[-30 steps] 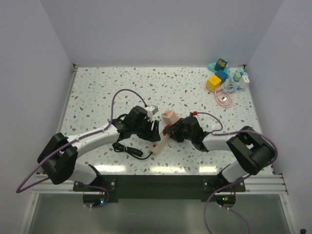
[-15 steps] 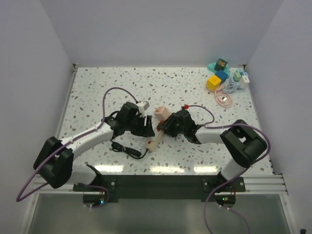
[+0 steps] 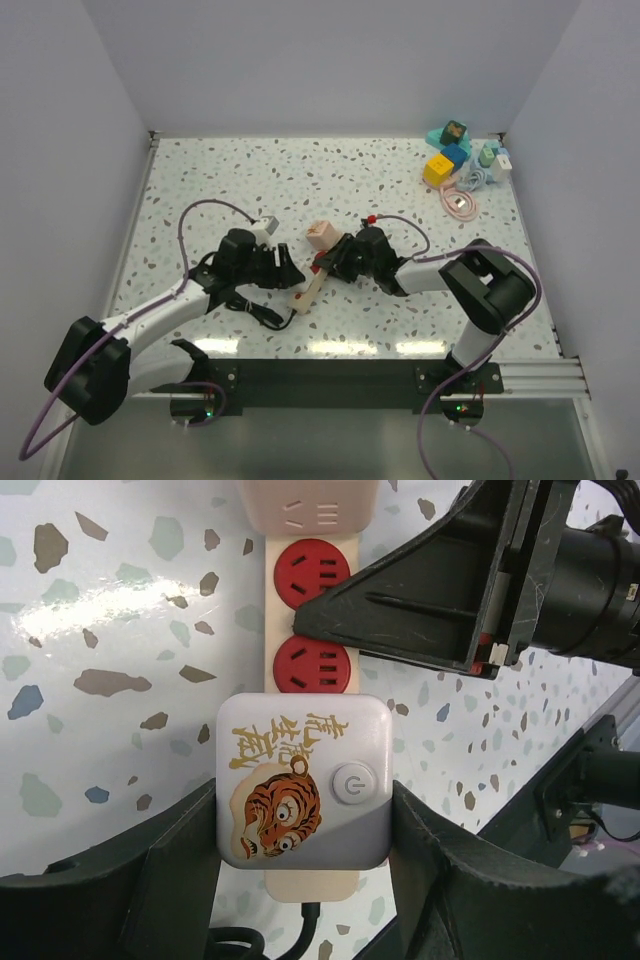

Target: Pull the plug off the socket

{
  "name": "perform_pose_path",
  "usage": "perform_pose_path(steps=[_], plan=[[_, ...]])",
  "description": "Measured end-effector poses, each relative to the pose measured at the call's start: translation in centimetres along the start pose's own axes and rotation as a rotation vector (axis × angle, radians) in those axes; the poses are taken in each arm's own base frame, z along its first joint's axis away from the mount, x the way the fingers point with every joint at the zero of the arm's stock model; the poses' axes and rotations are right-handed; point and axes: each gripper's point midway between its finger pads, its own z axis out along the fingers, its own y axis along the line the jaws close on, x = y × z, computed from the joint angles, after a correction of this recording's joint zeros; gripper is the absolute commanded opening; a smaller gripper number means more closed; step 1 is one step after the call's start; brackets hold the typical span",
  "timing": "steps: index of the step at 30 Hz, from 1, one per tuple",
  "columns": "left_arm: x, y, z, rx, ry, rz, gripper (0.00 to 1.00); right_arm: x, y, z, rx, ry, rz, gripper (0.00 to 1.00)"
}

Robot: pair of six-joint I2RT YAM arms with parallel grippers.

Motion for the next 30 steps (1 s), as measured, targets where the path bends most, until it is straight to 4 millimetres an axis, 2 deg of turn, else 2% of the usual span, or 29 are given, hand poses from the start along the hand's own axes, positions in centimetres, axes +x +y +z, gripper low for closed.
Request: perform_pose_path(steps=[12,14,16,18,21,24,27,30], plan=[[-0.4,0.7,-0.6,0.029,0.008,-0.049,0.00,0.1,0.0,0.2,-0.029,0.018,-0.019,0.00],[-2.8,1.5,-1.2,-0.040,-0.027,-0.018,0.00,-0.3,-1.1,0.0,-0.007,0.015,-0.022,0.00],[-6.8,1.6,-2.1,-0.092,-0.106,0.027,0.00,-1.4,-1.7,-0.2,0.008,-0.014,-0.031,0.00],[-10.0,1.1,-3.2,-0.117,-0.171,0.073,0.00,-2.0,-2.0,-0.3,0.012,-0.025,-0.035,0.00],[-12.9,0.7,-4.4,-0.156,-0.240,0.133,0.00,-2.1,-2.0,-0.3,0.011,-0.026,-0.043,0.00],[-13.8,2.8,-5.1,-0.255,-0.263,0.133,0.00,-2.2,-1.8,-0.3,0.005,-0.022,-0.052,0.00],[-15.3,7.5,-5.4,-0.406,-0.268,0.074,0.00,-2.4,-1.3,-0.3,-0.004,-0.019,-0.067,0.00],[-17.3,12.0,-4.6,-0.499,-0.262,0.014,0.00,-2.3,-1.0,-0.3,-0.009,0.000,-0.088,0.00]])
